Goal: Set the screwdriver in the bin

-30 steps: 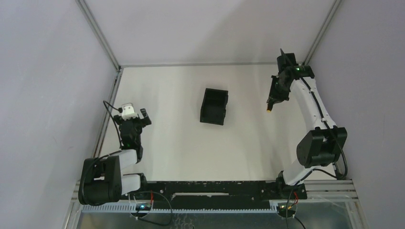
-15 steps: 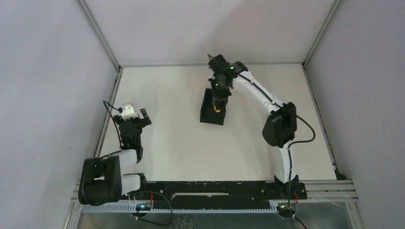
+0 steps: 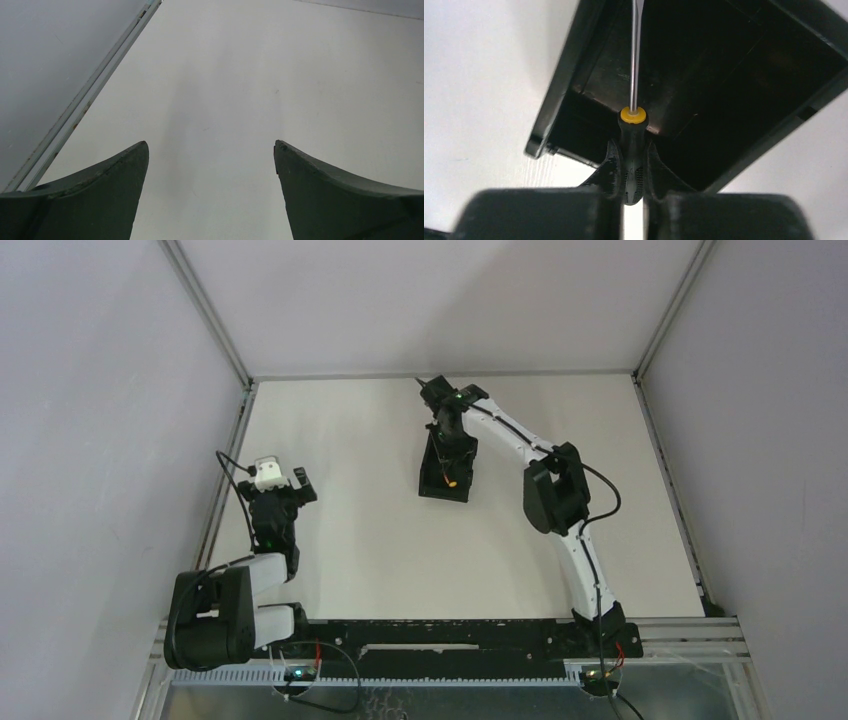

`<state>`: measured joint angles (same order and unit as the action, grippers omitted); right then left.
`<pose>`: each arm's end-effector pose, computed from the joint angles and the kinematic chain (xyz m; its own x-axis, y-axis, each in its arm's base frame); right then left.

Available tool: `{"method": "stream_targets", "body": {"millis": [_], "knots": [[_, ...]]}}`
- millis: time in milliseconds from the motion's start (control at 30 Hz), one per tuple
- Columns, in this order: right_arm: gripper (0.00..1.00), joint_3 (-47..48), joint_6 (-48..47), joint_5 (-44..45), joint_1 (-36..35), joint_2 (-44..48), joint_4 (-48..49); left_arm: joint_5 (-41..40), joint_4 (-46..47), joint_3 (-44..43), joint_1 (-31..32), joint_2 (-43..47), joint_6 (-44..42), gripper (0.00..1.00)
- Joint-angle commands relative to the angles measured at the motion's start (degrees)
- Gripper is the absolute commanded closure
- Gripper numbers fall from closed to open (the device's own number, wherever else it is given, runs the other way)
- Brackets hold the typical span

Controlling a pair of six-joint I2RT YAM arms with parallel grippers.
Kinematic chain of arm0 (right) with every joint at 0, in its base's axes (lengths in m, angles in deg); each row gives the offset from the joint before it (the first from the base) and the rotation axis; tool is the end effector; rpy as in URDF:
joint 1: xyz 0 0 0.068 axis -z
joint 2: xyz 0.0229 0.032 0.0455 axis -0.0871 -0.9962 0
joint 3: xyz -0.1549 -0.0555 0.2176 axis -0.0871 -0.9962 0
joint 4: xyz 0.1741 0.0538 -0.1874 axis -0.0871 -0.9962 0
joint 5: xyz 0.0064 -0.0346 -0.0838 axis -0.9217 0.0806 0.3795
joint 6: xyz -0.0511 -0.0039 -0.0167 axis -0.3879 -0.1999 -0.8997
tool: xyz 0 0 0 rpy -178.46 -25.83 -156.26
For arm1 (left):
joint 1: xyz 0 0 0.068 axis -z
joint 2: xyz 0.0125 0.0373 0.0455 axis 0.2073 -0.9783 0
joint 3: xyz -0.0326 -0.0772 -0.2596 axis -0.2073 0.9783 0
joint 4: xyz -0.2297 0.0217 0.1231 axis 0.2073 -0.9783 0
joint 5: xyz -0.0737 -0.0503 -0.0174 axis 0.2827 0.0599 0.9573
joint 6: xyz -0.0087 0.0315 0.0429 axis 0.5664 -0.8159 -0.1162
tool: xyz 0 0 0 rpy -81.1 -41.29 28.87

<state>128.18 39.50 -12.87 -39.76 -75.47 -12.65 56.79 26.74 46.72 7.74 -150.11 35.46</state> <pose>0.3929 0.2721 0.2291 -0.8905 -0.3426 -0.2994 -0.3758 0.9248 0.0593 0.2145 0.0218 0.1678 -0.1090 -0.0520 -0.9927 -0.2411 0.9702 -0.0243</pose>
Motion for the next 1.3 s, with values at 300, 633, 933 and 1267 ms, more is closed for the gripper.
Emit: {"method": "stream_targets", "body": {"millis": [300, 633, 933, 1267], "knots": [[0.55, -2.66, 1.6, 6.74, -0.86, 4.82, 3.27, -0.58, 2.47, -2.51, 0.45, -0.01, -0.88, 0.0], [0.47, -8.65, 0.73, 9.86, -1.72, 22.43, 8.87, -0.59, 2.47, -2.46, 0.47, 0.03, -0.88, 0.0], [0.0, -35.22, -3.9, 6.89, 0.18, 46.44, 28.09, -0.54, 2.47, -2.51, 0.45, 0.04, -0.88, 0.0], [0.0, -69.15, -0.66, 1.51, 10.05, 68.92, 48.11, -0.53, 2.47, -2.56, 0.52, 0.0, -0.88, 0.0]]}}
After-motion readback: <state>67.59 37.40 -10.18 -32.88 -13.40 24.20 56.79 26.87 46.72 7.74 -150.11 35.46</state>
